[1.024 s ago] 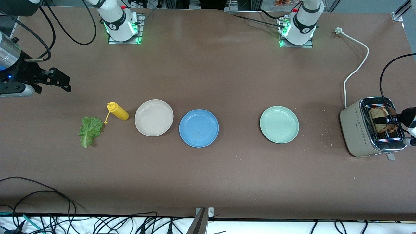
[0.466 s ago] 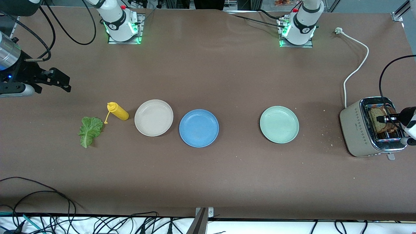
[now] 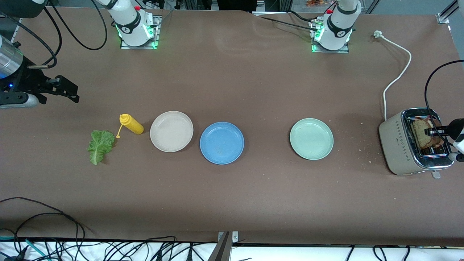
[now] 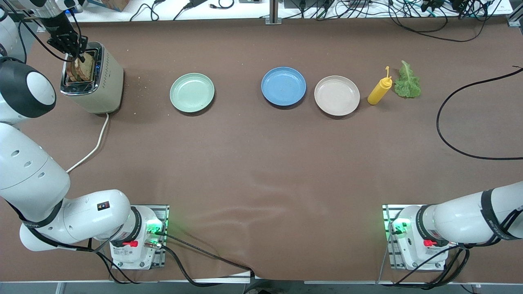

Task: Make sandwich in blue plate with both arms
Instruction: 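Grasp the bread slice with the left gripper and carry it to the blue plate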

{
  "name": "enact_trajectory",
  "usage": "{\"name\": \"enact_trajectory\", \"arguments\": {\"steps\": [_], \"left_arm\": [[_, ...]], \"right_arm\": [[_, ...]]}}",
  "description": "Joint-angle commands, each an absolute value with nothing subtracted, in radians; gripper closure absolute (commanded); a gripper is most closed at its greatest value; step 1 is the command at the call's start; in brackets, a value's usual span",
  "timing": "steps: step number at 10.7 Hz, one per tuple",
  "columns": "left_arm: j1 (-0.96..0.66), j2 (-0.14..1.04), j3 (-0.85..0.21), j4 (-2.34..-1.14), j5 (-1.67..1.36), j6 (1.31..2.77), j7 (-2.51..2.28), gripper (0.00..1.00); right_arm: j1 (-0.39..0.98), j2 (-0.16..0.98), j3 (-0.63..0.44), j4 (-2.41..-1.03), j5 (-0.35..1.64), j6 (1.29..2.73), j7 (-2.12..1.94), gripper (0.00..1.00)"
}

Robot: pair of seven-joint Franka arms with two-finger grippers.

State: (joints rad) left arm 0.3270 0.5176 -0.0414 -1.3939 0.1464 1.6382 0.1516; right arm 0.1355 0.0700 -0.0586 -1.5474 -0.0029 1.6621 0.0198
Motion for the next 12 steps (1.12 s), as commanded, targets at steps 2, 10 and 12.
{"name": "enact_trajectory", "arguments": {"steps": [2, 10, 12], "left_arm": [[0.319, 0.43, -0.057, -1.322, 0.172, 1.482, 0.187, 1.0], [0.319, 0.282, -0.274, -1.333, -0.05, 1.325, -0.179, 1.0], [0.293, 0.293, -0.308, -1.339, -0.15, 1.339, -0.285, 1.0]], "right_arm": [[0.133, 0.075, -0.057, -1.525, -0.002, 1.649, 0.02, 0.0], [0.133, 0.075, -0.057, -1.526, 0.002, 1.649, 0.021, 0.0], [0.133, 0.075, -0.057, -1.526, 0.002, 1.649, 0.021, 0.0]]}}
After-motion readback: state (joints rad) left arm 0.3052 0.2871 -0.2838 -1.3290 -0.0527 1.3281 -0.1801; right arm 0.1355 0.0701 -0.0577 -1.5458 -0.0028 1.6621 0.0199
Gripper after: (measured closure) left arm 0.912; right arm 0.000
